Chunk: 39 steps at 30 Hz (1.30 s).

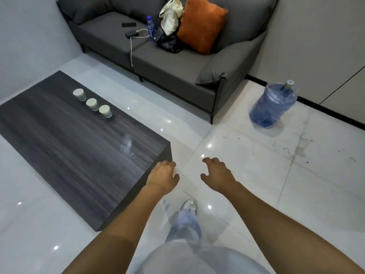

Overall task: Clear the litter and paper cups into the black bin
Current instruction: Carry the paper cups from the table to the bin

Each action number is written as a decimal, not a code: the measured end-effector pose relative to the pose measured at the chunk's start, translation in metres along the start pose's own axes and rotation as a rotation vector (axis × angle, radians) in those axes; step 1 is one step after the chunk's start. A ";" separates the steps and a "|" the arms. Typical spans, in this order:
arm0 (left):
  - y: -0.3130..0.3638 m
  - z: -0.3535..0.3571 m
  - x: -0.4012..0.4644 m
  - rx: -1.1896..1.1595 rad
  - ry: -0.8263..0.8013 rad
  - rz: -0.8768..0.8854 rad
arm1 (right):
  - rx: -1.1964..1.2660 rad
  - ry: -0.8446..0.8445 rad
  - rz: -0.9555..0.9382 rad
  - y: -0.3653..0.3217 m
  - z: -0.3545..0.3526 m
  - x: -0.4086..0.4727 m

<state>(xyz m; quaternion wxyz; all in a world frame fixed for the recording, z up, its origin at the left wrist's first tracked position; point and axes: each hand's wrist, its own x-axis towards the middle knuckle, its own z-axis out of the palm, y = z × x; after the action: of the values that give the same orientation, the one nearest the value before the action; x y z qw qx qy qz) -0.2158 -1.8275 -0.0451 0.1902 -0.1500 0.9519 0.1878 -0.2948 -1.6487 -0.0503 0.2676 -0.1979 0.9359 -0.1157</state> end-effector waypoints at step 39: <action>-0.150 -0.263 0.480 -0.471 0.299 -0.818 | -0.385 -0.341 -0.700 -0.253 -0.254 0.653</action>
<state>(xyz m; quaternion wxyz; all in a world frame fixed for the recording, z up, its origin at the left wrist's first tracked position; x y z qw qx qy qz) -0.6661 -2.1716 -0.0659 0.0708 -0.5756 0.7636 0.2840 -0.8645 -2.1291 -0.0551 0.3212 -0.5657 0.7594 0.0115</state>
